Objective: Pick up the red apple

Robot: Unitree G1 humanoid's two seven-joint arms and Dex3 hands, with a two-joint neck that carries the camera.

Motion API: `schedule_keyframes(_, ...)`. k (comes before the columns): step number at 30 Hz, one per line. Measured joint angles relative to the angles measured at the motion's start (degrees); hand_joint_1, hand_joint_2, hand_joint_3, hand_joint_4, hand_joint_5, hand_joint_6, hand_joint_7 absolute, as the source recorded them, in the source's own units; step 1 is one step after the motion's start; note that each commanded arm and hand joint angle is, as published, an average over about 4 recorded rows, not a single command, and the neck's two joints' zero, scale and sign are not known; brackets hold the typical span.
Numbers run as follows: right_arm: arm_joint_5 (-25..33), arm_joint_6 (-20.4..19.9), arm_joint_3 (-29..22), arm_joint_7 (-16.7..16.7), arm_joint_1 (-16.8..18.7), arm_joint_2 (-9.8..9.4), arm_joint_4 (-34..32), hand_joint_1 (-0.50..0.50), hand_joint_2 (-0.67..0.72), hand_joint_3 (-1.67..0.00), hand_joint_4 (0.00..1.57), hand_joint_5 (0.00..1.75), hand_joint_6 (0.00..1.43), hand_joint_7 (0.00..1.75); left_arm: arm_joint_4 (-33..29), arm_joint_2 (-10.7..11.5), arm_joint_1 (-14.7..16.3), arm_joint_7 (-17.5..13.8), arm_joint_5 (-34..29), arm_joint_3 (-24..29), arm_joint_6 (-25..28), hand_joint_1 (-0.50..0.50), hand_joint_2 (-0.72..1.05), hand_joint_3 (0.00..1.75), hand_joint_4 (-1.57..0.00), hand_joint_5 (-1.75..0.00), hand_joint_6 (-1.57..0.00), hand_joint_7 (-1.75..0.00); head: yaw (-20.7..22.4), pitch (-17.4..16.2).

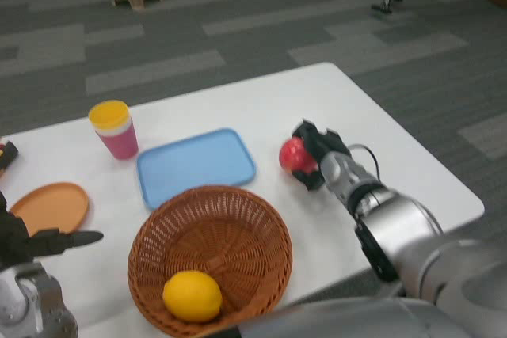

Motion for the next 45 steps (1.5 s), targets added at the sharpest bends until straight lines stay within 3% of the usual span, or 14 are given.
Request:
schedule_keyframes(4, 2.82, -4.02, -4.33, -0.36, 2.76, 0.75, -1.04, -0.50, -0.48, -1.59, 1.28, 1.65, 1.19, 1.61, 0.01, -0.02, 0.07, 0.00, 0.01, 0.08, -0.03, -0.50, -0.64, 0.09, 0.00, 0.00, 0.00, 0.00, 0.18, 0.11)
schedule_keyframes(13, 8.82, -8.38, -3.56, -1.38, 4.33, 0.74, -2.30, -0.50, -0.48, -1.59, 1.28, 1.65, 1.20, 1.61, 0.04, -0.03, 0.06, 0.00, 0.02, 0.88, -0.03, -0.50, -0.64, 0.09, 0.00, 0.00, 0.00, 0.00, 1.10, 0.44)
schedule_keyframes(26, 29.90, -14.57, 8.25, -5.81, 7.89, -3.37, -19.75, -0.50, -0.48, -1.59, 1.30, 1.65, 1.17, 1.61, 0.11, -0.04, -0.27, 0.01, 0.02, 1.86, -0.15, -0.50, -0.64, 0.09, 0.00, 0.00, 0.00, 0.00, 3.18, 2.35)
schedule_keyframes(36, 35.20, -17.08, 11.71, -7.56, 8.39, -5.81, -30.53, -0.50, -0.48, -1.59, 1.38, 1.65, 1.17, 1.61, 0.12, -0.05, -2.19, 0.01, 0.28, 1.78, -0.14, -0.50, -0.64, 0.09, 0.00, 0.00, 0.00, 0.00, 4.51, 5.28)
schedule_keyframes(45, 37.52, -18.69, 13.12, -8.74, 8.45, -6.20, -33.35, -0.50, -0.48, -1.59, 1.56, 1.65, 1.20, 1.62, 0.12, -0.05, -2.86, 0.01, 0.39, 0.83, -0.09, -0.50, -0.64, 0.09, 0.00, 0.00, 0.00, 0.00, 4.67, 7.95)
